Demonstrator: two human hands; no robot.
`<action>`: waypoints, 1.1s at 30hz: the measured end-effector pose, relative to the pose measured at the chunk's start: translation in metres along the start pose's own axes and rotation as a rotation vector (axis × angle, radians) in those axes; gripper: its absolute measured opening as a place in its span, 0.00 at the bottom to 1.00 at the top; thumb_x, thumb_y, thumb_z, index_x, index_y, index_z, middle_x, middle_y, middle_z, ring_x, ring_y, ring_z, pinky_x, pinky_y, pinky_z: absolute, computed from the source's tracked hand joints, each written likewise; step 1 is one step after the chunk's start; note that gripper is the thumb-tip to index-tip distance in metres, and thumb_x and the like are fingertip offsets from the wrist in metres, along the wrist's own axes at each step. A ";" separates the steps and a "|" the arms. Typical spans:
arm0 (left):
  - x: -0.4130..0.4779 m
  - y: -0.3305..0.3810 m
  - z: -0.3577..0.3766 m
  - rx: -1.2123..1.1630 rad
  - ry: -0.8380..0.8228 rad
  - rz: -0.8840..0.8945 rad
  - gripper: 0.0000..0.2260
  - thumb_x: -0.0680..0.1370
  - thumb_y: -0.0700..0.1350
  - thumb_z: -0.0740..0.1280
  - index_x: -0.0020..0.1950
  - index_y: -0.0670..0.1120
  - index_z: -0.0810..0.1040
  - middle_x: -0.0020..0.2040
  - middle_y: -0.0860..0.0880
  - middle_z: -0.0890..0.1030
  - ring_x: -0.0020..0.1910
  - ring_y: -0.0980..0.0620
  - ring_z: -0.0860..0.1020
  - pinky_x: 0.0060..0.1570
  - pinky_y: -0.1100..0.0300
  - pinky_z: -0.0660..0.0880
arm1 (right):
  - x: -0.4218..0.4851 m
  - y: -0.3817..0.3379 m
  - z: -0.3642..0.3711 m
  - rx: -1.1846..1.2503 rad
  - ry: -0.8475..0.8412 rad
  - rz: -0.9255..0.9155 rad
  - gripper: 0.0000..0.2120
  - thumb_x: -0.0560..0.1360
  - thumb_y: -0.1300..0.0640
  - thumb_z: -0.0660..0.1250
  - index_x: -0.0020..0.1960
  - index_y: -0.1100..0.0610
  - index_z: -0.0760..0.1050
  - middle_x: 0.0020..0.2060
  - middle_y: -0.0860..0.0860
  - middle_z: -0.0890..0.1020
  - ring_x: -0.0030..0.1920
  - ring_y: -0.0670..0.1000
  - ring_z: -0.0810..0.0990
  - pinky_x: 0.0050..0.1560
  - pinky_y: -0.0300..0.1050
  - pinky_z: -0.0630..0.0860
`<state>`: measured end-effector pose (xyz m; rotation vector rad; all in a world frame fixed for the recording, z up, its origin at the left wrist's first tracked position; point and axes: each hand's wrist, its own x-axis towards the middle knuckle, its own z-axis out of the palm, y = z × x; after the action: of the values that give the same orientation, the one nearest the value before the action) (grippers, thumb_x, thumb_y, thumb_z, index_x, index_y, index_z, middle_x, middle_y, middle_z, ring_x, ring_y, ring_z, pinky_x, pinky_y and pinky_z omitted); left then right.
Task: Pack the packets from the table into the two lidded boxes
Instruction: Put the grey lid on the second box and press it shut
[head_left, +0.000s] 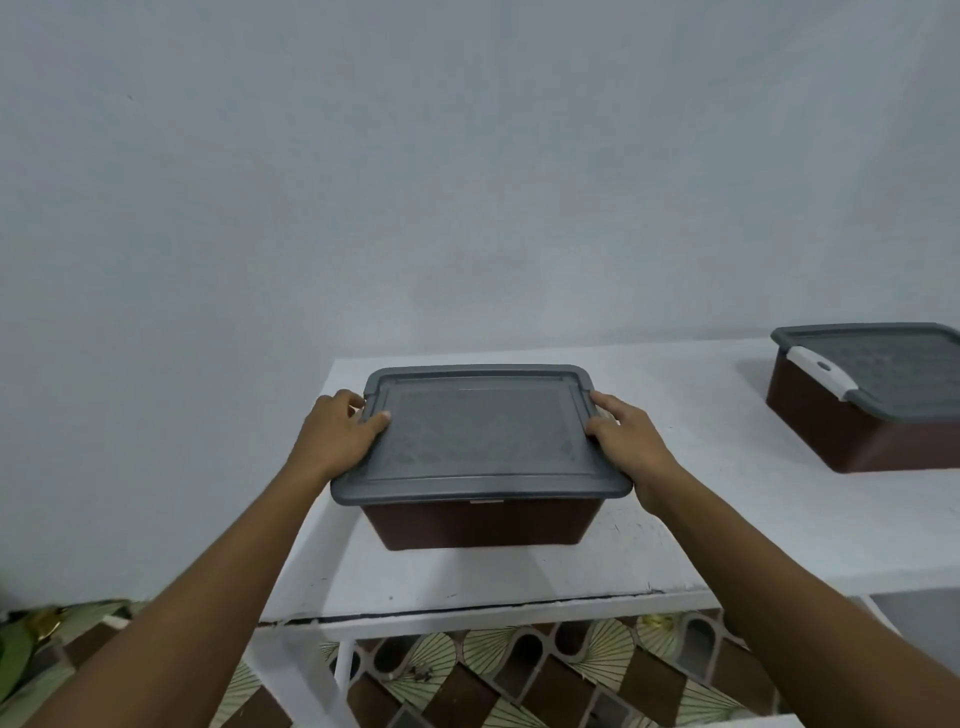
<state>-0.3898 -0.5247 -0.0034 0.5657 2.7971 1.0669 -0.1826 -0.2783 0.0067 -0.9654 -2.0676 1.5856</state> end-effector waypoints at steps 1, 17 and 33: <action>-0.001 -0.001 0.001 -0.070 -0.038 -0.031 0.23 0.77 0.56 0.66 0.66 0.44 0.72 0.64 0.44 0.76 0.58 0.45 0.76 0.57 0.49 0.73 | -0.001 0.000 0.001 -0.007 0.009 0.002 0.22 0.80 0.58 0.59 0.73 0.48 0.66 0.68 0.50 0.71 0.59 0.54 0.75 0.49 0.47 0.74; -0.024 0.017 0.021 -0.527 -0.047 -0.211 0.27 0.77 0.47 0.70 0.74 0.45 0.64 0.68 0.44 0.72 0.54 0.47 0.76 0.49 0.54 0.74 | 0.009 0.013 -0.022 0.033 0.008 0.174 0.15 0.76 0.59 0.64 0.62 0.58 0.75 0.49 0.58 0.82 0.43 0.57 0.81 0.35 0.46 0.76; -0.006 0.107 0.104 -0.502 -0.117 -0.140 0.24 0.76 0.55 0.70 0.66 0.45 0.69 0.60 0.47 0.75 0.54 0.47 0.76 0.51 0.53 0.76 | 0.038 0.037 -0.129 -0.076 0.129 0.171 0.09 0.77 0.58 0.63 0.54 0.60 0.77 0.47 0.61 0.82 0.42 0.58 0.79 0.37 0.48 0.75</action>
<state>-0.3292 -0.3886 -0.0117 0.3524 2.2971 1.5660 -0.1150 -0.1565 0.0061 -1.2679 -2.0159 1.4902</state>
